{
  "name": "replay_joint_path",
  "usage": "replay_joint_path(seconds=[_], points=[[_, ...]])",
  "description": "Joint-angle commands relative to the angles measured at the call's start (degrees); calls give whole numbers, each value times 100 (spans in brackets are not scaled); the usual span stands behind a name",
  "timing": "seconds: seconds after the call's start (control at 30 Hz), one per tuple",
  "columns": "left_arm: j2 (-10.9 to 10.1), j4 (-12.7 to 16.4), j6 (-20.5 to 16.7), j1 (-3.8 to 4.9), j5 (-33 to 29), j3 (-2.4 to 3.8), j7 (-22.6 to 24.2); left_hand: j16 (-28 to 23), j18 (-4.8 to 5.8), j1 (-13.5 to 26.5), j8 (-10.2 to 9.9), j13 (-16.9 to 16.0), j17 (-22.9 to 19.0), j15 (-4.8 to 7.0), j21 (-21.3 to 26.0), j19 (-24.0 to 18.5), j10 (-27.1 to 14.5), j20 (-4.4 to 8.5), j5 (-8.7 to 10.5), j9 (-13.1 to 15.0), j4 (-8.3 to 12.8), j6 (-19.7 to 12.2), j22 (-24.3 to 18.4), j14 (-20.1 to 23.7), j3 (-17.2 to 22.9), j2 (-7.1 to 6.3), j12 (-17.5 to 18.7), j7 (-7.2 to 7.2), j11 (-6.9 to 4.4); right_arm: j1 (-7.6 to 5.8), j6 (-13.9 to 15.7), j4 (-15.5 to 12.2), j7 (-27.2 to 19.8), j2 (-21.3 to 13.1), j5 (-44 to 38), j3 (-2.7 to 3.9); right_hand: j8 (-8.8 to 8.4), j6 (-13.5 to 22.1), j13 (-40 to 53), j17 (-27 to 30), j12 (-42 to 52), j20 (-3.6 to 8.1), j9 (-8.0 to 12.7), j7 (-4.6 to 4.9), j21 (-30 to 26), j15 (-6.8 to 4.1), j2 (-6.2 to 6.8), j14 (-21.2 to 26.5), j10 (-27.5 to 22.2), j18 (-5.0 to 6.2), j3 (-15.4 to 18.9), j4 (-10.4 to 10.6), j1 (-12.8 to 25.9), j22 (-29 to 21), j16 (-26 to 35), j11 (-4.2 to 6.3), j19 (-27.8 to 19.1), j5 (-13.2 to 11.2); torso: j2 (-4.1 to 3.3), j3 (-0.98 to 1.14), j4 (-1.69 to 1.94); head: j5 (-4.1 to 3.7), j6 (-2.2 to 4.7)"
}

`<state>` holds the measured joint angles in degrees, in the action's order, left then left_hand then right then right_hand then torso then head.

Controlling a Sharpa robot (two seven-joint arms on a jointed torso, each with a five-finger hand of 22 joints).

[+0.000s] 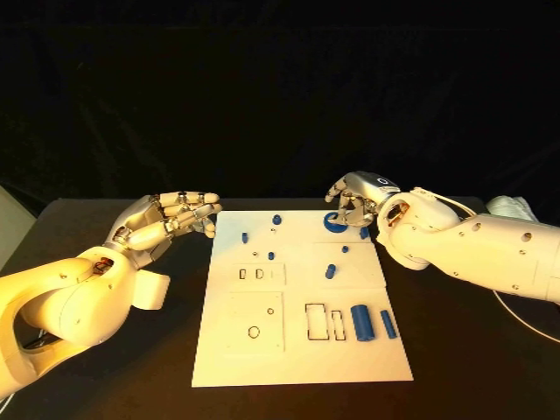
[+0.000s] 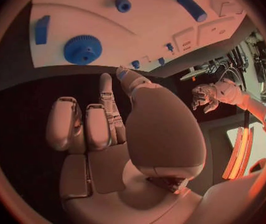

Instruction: Assemble the parts on the task board

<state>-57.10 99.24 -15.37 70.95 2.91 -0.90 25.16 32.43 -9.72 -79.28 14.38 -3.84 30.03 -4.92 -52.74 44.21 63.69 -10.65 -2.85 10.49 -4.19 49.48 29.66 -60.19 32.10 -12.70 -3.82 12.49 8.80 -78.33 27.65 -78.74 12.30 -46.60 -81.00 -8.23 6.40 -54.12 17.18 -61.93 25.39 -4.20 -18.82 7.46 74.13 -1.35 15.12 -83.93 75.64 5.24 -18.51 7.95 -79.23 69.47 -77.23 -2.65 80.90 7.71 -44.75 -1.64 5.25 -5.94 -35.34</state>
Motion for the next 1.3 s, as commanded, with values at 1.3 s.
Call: replay_joint_path(seconds=[1.3], points=[[39, -62, 179, 6, 22, 3, 8, 25, -67, 42, -38, -9, 10, 0, -27, -30, -41, -8, -15, 6, 45, -30, 9, 42, -1, 22, 2, 4, 0, 67, -827, 969, -36, 380, 1123, 4, 348, 91, 6565, -2161, 5867, -164, -182, 139, 1132, 117, -436, -479, 888, -380, 1155, 835, -617, 1501, -1069, -138, 592, 559, -40, 81, 17, -44, -83]])
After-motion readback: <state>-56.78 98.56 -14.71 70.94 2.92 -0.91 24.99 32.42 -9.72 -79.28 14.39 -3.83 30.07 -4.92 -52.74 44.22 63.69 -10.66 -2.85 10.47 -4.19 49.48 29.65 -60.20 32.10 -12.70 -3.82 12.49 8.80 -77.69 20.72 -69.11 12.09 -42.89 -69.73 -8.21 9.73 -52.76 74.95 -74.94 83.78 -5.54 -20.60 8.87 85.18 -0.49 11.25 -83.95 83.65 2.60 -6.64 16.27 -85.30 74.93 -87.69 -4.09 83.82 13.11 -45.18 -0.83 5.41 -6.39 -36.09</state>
